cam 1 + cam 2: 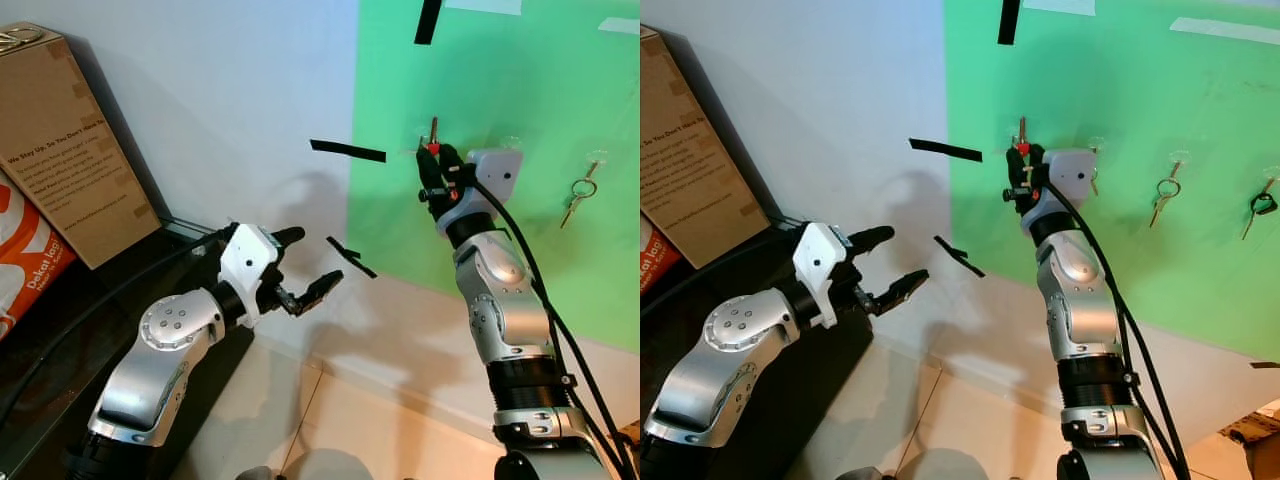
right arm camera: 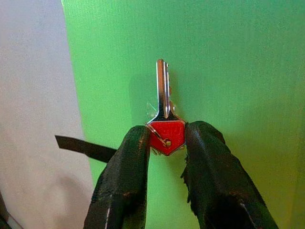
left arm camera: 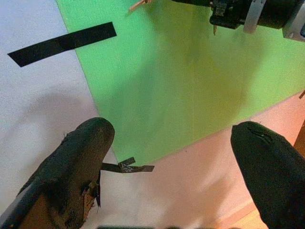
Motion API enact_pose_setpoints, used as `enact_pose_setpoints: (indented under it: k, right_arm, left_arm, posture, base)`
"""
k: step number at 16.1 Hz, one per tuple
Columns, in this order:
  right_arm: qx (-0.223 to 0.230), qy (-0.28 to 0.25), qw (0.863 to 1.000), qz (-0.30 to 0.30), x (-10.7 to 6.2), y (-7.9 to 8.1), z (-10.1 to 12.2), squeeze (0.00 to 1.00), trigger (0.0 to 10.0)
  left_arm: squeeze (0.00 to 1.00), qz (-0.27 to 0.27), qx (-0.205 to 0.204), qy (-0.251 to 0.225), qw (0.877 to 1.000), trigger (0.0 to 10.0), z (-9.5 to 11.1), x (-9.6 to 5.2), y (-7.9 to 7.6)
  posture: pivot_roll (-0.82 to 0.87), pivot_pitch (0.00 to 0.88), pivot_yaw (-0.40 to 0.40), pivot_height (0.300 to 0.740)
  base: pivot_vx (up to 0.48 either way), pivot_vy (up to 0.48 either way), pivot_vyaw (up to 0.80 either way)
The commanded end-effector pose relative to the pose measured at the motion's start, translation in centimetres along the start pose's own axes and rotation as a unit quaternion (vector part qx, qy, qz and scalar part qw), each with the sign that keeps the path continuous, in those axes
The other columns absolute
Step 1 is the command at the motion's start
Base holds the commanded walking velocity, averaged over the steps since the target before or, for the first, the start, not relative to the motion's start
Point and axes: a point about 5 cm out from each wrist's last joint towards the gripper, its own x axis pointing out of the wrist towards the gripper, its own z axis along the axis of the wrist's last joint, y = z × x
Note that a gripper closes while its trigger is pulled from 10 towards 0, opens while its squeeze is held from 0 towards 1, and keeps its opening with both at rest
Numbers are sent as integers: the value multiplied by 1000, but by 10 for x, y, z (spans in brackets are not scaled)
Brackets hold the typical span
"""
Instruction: Hang keys on a hook
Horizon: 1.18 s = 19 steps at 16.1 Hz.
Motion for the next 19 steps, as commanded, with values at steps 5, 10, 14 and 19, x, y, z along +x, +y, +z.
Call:
enact_pose_setpoints:
  k: [5, 10, 14, 19]
  right_arm:
    - [-2, -3, 1000, 21, 8, 11, 3, 0, 10000]
    - [-16, 24, 1000, 8, 6, 6, -7, 0, 10000]
    - [-16, 37, 999, -8, 6, 1, -13, 0, 10000]
    - [-2, 28, 999, -37, 7, -6, -11, 0, 10000]
  left_arm:
    - [75, -4, 6, -2, 1000, 10000, 3, 0, -2]
    - [71, -3, 6, -2, 1000, 10000, 2, 1, -2]
    - [67, -4, 7, -1, 1000, 10000, 2, 1, -1]
    - [71, -4, 9, 0, 1000, 10000, 2, 1, -1]
  posture:
    - [-20, 0, 80, 740]
    - [-18, 0, 76, 740]
    - [-20, 0, 77, 740]
    - [-16, 0, 76, 740]
  base:
    - [0, 0, 0]
    - [0, 0, 0]
    - [0, 0, 0]
    - [0, 0, 0]
